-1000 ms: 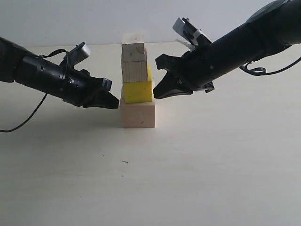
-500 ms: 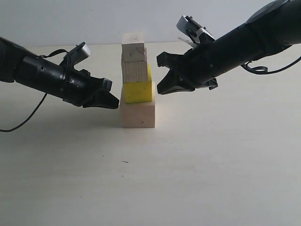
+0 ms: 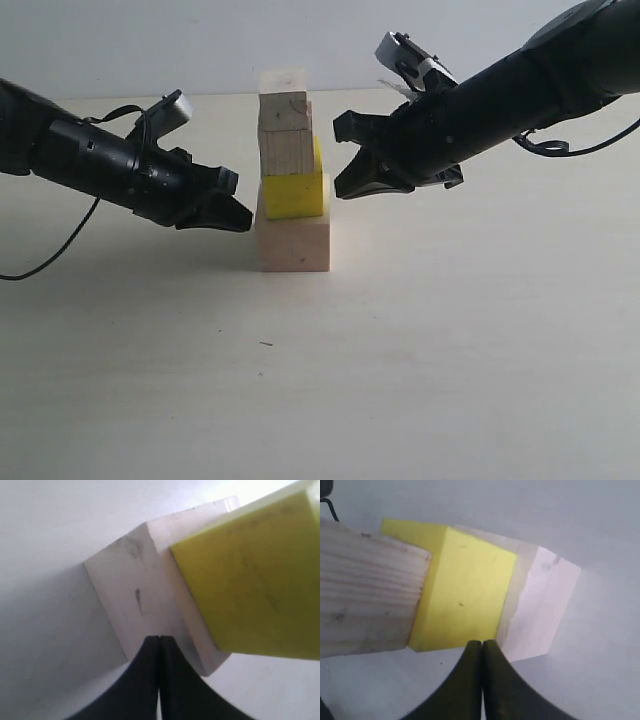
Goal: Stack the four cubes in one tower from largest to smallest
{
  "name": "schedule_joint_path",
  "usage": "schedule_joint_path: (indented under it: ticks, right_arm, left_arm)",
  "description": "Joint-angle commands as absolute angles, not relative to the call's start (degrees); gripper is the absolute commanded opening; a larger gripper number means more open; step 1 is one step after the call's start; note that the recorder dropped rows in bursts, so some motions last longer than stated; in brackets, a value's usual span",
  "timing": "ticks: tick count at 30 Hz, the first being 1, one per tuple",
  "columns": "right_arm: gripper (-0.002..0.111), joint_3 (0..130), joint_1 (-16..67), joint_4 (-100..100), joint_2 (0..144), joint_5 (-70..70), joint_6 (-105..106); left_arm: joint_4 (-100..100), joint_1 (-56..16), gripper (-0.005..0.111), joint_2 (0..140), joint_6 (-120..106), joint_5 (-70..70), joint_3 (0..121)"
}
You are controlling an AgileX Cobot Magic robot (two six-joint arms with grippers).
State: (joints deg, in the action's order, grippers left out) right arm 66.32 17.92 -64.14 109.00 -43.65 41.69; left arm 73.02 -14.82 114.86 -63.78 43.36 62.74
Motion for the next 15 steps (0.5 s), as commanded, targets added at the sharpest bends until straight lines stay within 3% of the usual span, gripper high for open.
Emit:
schedule_joint_path:
  ticks: [1,15]
  right_arm:
    - [0.000,66.14,17.96,-64.48,108.86,-44.20,42.36]
    - [0.000,66.14,17.96,-63.59,108.86,-42.92,42.36]
  left_arm:
    - [72.54,-14.86,0.000,114.73,-64.09,43.16,62.67]
    - [72.31,-14.86,0.000,114.73,-64.09,42.73,62.67]
